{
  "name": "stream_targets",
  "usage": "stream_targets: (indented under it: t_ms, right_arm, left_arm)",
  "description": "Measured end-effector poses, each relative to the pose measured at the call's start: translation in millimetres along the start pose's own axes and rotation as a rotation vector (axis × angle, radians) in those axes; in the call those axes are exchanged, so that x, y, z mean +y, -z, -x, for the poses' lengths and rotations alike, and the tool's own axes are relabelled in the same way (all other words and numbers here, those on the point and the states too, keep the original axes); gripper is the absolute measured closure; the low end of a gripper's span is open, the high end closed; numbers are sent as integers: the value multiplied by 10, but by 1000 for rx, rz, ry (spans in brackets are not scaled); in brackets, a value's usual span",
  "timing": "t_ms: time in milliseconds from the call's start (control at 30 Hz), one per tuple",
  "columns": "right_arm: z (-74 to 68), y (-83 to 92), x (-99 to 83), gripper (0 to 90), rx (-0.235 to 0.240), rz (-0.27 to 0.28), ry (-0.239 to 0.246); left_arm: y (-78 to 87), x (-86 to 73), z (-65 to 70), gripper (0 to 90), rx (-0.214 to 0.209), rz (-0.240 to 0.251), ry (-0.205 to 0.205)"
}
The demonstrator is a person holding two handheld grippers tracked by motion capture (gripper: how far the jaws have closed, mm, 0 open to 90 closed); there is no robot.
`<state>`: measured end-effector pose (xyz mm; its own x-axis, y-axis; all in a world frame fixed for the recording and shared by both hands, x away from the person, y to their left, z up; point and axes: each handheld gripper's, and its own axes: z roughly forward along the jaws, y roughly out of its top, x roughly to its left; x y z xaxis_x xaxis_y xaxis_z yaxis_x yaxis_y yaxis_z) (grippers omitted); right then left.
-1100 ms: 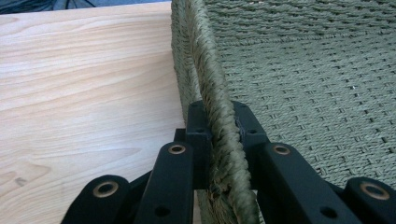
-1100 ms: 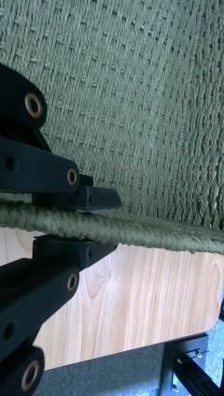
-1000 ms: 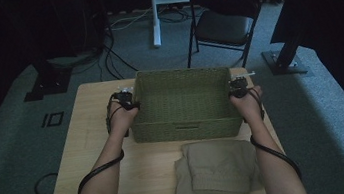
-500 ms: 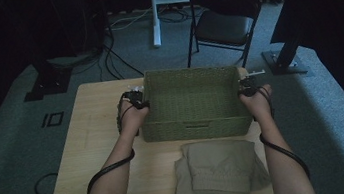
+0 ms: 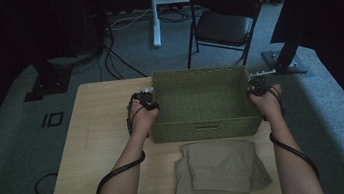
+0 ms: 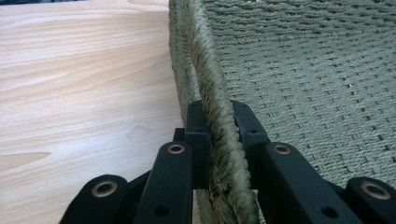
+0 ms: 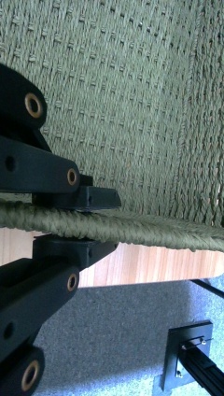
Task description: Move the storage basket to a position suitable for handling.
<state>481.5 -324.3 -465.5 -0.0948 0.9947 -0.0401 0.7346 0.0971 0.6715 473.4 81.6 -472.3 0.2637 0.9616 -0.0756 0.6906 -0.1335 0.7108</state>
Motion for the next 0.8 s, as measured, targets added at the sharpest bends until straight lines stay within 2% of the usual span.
stream_targets:
  t_ms: [67,200,300,367,400,433,467,533,600,633,667,700,767,800]
  right_arm:
    - [35,2,-4,792,2,-1,-2]
    - [62,-2,-3,792,9,-1,-6]
    - [49,-6,1,789,0,-7,16]
    - [50,-3,3,786,-1,-7,30]
    - [52,-5,2,779,2,-7,31]
    - [52,-5,2,779,2,-7,31]
    - [46,-10,-16,652,44,-12,41]
    - [35,-16,-32,536,76,-15,76]
    - [36,-16,-37,536,86,-20,78]
    - [36,-16,-37,519,86,-20,78]
    - [56,-15,-45,461,88,-28,71]
    - [61,-14,-49,447,95,-22,75]
    - [63,3,-44,410,106,-11,78]
    - [67,16,-35,376,102,0,76]
  left_arm:
    - [1,-6,51,804,0,0,-3]
    - [3,-10,60,798,-2,0,-4]
    - [-1,-8,53,768,-15,3,-14]
    - [-6,0,51,753,-29,3,-33]
    - [-10,8,44,732,-56,0,-46]
    - [-10,8,44,656,-56,0,-46]
    - [-18,22,47,597,-84,-5,-52]
    - [-31,37,44,443,-106,0,-73]
    - [-31,37,44,408,-106,0,-73]
    - [-41,47,35,408,-154,-12,-66]
    - [-42,49,33,316,-156,-13,-70]
    - [-43,51,30,289,-158,-13,-76]
    - [-35,55,24,277,-188,-12,-117]
    - [-34,57,26,233,-187,-18,-143]
